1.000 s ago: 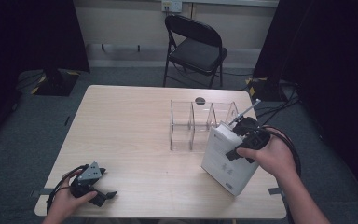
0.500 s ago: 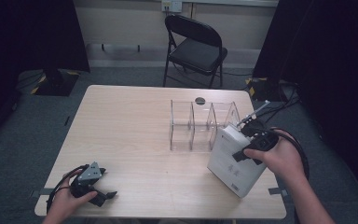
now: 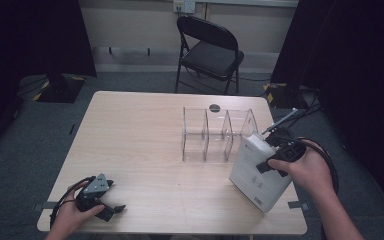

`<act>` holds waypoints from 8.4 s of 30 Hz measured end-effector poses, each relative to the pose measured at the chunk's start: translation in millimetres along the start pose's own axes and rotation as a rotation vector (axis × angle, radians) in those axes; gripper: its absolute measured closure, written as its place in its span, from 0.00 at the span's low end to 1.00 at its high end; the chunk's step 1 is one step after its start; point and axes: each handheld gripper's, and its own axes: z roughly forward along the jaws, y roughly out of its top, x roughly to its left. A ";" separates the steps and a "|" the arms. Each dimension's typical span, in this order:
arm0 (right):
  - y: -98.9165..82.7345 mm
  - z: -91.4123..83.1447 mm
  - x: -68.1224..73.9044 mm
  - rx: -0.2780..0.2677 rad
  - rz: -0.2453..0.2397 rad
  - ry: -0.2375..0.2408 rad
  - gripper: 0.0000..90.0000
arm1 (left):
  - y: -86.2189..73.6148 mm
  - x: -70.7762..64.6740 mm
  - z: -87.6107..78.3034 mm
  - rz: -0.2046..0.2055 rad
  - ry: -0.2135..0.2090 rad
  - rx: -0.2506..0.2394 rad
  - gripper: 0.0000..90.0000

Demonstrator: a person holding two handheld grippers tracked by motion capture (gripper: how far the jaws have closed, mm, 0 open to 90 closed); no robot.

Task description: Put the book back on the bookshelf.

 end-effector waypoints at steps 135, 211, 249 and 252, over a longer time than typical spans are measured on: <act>86.3 19.5 -42.8 0.021 0.286 -0.112 0.58 | 0.3 -0.3 -0.1 -0.005 -0.006 0.006 0.00; 132.4 32.2 -63.1 0.000 0.333 -0.123 0.58 | 0.6 -0.2 0.3 -0.002 -0.011 0.005 0.00; 147.5 53.2 -68.5 -0.004 0.338 -0.133 0.58 | 0.7 0.4 0.5 0.005 -0.011 0.002 0.00; 147.4 54.2 -68.4 -0.005 0.345 -0.131 0.58 | 0.8 0.5 0.6 0.006 -0.012 0.002 0.00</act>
